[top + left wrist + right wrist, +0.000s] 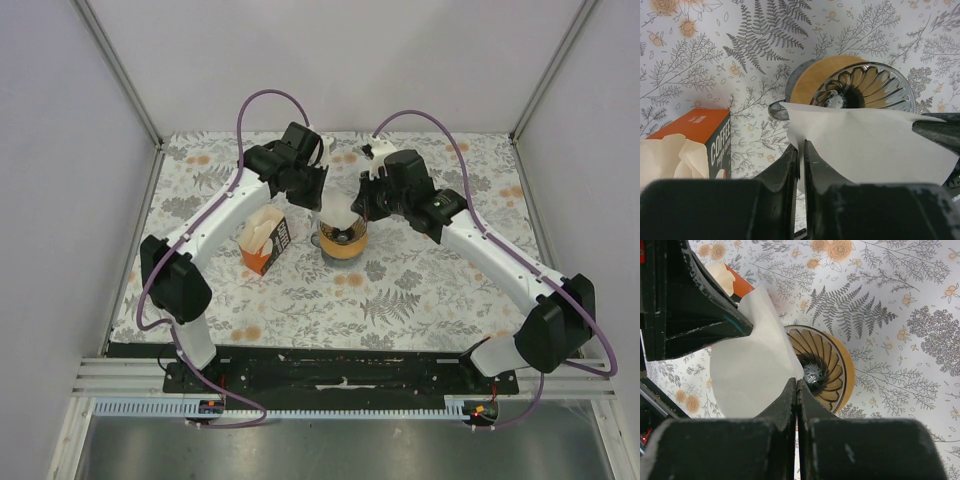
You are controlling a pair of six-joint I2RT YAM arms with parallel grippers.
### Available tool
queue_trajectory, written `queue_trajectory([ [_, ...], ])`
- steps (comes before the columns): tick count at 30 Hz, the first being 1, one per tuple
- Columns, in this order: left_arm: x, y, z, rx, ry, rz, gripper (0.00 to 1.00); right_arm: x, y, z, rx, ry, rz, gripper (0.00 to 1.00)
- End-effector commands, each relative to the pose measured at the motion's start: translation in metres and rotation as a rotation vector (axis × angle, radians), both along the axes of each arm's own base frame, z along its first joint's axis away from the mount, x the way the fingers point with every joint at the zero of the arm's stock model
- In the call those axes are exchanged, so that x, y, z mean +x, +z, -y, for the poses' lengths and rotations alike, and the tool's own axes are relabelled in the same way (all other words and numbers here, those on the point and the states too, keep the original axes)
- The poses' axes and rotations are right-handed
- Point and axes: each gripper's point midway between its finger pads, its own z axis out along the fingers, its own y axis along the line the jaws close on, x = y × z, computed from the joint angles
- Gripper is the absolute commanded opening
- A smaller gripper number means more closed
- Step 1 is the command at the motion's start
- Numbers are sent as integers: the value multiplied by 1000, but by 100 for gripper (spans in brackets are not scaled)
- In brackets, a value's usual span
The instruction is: Place the coffee filter in the dripper
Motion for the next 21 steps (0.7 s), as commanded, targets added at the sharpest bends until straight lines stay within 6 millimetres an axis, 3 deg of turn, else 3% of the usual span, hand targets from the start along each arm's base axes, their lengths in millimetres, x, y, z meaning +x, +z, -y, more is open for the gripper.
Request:
queue_trajectory([
  [1, 6, 4, -2, 13, -33, 47, 11, 11, 0, 5, -4, -33, 27, 0],
  [10, -2, -4, 14, 67, -139, 131, 5, 14, -9, 14, -37, -56, 13, 0],
  [15, -3, -6, 18, 65, -145, 146, 3, 8, 4, 6, -12, 4, 21, 32],
  [18, -1, -5, 21, 63, -150, 160, 3, 8, 18, 10, -13, -5, 53, 39],
  [21, -2, -4, 24, 58, -157, 166, 3, 9, 31, 17, -28, -27, 99, 40],
])
